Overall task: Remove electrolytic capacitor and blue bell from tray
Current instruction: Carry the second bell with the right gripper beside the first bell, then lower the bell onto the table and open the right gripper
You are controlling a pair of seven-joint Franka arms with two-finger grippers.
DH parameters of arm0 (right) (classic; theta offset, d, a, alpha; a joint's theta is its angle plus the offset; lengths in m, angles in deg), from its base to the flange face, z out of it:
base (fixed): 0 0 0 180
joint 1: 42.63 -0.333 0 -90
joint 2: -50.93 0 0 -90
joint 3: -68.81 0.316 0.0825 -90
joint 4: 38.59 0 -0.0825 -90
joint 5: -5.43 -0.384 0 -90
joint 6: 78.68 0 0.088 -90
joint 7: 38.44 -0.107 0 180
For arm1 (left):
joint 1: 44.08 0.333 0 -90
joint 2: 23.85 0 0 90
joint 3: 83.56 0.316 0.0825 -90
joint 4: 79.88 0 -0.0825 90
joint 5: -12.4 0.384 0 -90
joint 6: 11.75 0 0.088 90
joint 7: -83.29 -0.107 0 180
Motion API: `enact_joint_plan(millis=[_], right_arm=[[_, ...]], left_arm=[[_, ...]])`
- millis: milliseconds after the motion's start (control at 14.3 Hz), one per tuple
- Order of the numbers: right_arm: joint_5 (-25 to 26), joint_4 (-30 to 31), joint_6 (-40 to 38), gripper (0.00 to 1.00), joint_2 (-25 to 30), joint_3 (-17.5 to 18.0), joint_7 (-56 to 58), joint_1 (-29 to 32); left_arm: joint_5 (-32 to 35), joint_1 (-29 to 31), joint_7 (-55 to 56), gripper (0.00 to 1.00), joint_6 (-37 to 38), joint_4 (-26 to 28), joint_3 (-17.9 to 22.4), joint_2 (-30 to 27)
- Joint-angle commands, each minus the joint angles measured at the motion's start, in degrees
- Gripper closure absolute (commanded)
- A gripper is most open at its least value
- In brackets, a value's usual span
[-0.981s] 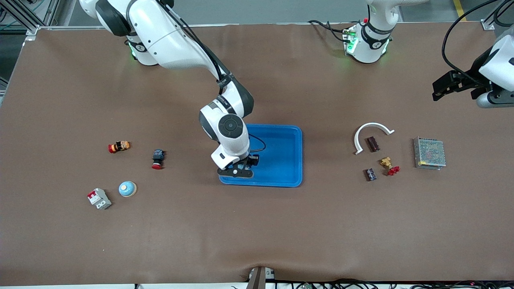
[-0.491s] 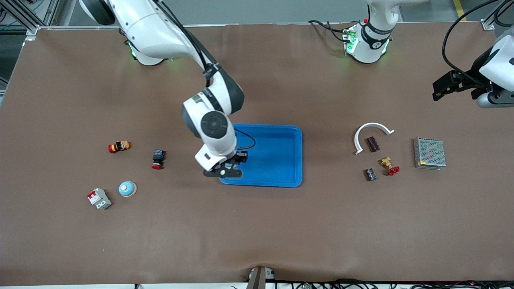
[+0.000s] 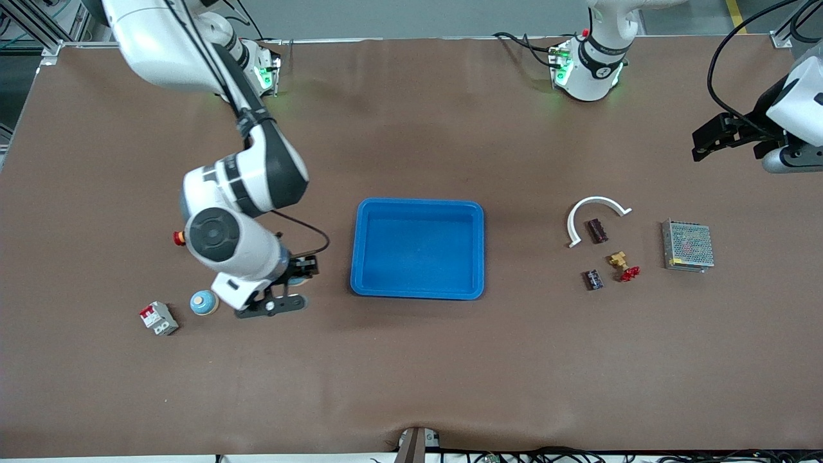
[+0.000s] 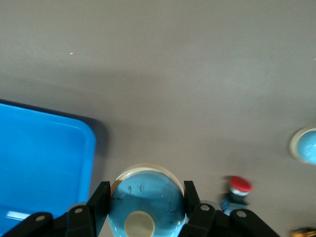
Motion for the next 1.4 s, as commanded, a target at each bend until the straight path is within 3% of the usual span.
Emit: enact_joint_plan(millis=[0,631,911,1332], right_arm=[[-0.4,-0.9,-1.1,0.49,-0.1,0.8,9.2,4.4],[-0.6,0.1,5.2,0.49,-2.5,0.6,27.9,11.3],[-0.8,6.3,14.0,0.49,-2.6,0.6,34.3,12.7],[-2.2,7.9,18.7,0.49,-4.5,0.8,42.5,14.9]], left_arm=[[-1.2,0.1,-1.1,0.0,0.5,0.7,0.2,-1.0],[-1.2,0.1,-1.1,0.0,0.4,0.6,0.2,-0.8],[-1.2,0.0,-1.1,0.0,0.4,0.6,0.2,-0.7],[-1.2,0.1,-1.1,0.0,0.3,0.4,0.2,-0.6]])
